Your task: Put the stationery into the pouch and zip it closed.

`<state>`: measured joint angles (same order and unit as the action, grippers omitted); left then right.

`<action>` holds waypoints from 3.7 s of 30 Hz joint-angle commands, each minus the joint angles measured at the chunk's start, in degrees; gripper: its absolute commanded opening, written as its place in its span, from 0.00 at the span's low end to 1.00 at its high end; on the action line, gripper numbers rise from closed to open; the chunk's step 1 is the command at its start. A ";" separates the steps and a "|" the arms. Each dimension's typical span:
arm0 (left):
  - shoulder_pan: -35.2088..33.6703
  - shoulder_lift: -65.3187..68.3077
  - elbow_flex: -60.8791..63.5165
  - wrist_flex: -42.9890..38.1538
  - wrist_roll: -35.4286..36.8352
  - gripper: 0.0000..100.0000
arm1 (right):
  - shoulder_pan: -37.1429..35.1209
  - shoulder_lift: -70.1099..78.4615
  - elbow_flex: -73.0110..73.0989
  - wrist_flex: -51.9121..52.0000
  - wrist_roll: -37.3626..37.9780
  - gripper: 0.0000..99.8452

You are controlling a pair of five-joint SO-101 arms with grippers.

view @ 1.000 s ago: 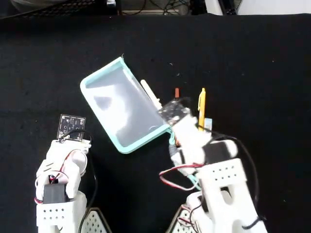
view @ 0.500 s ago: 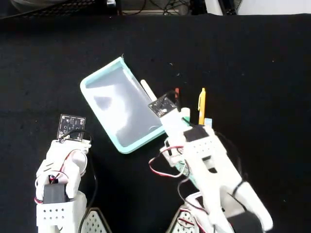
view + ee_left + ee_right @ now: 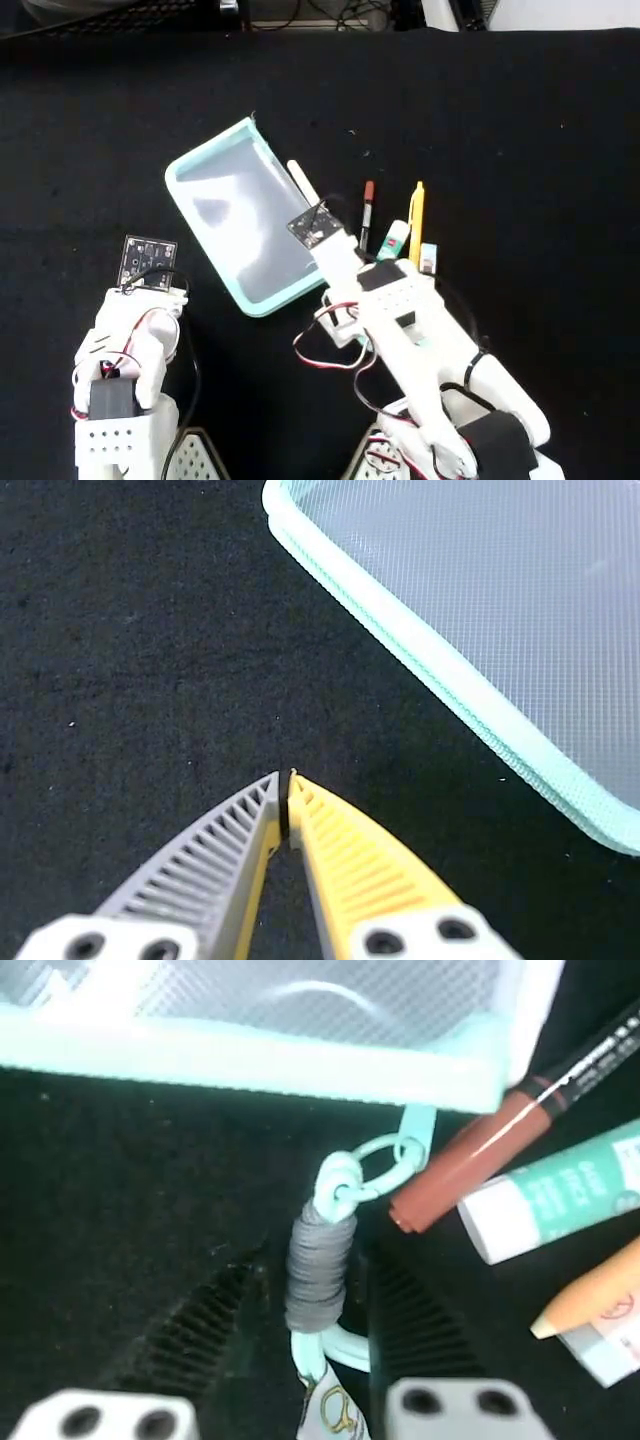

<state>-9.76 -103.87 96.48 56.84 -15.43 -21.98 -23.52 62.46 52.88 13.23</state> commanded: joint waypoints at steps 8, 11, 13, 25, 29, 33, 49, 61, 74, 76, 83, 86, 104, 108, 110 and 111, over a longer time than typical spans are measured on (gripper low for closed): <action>0.22 -0.18 0.84 -0.44 -0.35 0.03 | -0.79 -0.04 1.45 -7.03 -0.53 0.13; 0.22 -0.18 0.84 -0.44 -0.35 0.03 | -0.79 -0.04 1.89 -7.03 -0.53 0.11; 0.22 -0.18 0.84 -0.44 -0.35 0.03 | -0.70 -0.22 1.98 -7.03 -0.44 0.02; 0.22 -0.18 0.84 -0.44 -0.35 0.03 | 1.14 -10.07 5.14 1.58 1.23 0.02; 0.22 -0.18 0.84 -0.44 -0.35 0.03 | 7.03 -12.00 4.88 3.16 3.60 0.08; 0.22 -0.18 0.84 -0.44 -0.35 0.03 | 8.26 -12.00 4.79 3.60 3.69 0.19; 0.22 -0.18 0.84 -0.44 -0.35 0.03 | 0.88 -12.00 3.21 0.79 3.52 0.17; 0.22 -0.18 0.84 -0.44 -0.35 0.03 | 4.92 -11.82 5.93 -8.88 3.60 0.17; 0.22 -0.18 0.84 -0.44 -0.35 0.03 | 5.36 1.27 1.19 -9.93 3.69 0.12; 0.22 -0.18 0.84 -0.44 -0.35 0.03 | 5.36 3.30 -0.48 -9.05 3.69 0.11; 0.22 -0.18 0.84 -0.44 -0.35 0.03 | 5.45 4.79 -1.63 -9.41 3.60 0.01; 0.22 -0.18 0.84 -0.44 -0.35 0.03 | 5.27 3.21 -0.75 -10.20 0.53 0.01; 0.13 -0.26 0.84 0.70 -0.35 0.03 | -6.07 -10.42 -52.97 24.35 11.16 0.01; -0.13 -0.26 -1.45 0.97 -0.35 0.03 | -6.33 -3.47 -63.60 28.57 15.38 0.01; -2.33 -0.26 -6.29 2.90 -0.44 0.03 | -5.63 -1.54 -67.21 28.31 17.23 0.01; -3.91 -0.26 -9.63 3.25 -0.44 0.03 | -5.27 -0.92 -68.79 27.25 17.49 0.01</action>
<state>-10.55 -103.78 95.08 58.95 -15.52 -27.60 -25.98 1.27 80.66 28.79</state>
